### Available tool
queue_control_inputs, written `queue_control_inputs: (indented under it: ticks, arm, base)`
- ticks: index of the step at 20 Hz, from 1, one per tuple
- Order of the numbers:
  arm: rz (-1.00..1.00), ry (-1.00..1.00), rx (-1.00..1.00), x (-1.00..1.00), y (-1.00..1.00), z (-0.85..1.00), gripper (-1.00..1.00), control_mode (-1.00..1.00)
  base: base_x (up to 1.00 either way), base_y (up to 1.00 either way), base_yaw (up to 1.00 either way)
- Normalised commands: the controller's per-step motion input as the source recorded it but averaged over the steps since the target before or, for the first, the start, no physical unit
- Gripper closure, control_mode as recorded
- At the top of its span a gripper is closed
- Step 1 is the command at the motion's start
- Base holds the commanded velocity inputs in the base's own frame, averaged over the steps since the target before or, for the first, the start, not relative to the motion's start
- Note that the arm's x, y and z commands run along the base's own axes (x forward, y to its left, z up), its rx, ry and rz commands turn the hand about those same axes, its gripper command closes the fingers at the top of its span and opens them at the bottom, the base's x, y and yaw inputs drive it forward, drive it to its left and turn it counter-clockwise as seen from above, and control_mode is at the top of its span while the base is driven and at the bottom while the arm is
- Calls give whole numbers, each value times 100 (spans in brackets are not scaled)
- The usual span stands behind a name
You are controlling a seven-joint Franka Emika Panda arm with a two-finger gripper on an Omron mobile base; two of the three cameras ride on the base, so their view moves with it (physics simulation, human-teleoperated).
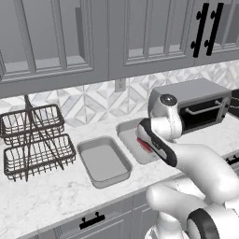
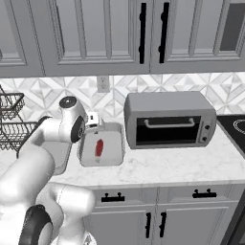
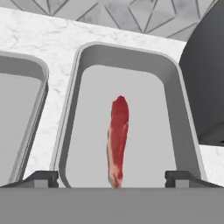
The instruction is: Place one eggplant and one steak in each tupperware on the nearby counter, to pack two identical lunches.
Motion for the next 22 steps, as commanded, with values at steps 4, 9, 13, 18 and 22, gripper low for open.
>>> queue_control_inputs:
  ticks: [4, 9, 13, 18, 22]
  arm:
    - [0, 6, 0, -100, -8, 31, -100, -100]
    - [0, 0, 0, -100, -15, 2, -100, -100]
    - [2, 0, 0, -50, -7, -4, -100, 100]
    - [0, 0, 0, 0, 0, 0, -100, 100]
    - [0, 0, 0, 0, 0, 0, -100, 100]
  base:
    - [0, 0, 0]
    - [0, 0, 0]
    - [-50, -13, 19]
    - [-75, -6, 78]
    - [-15, 0, 99]
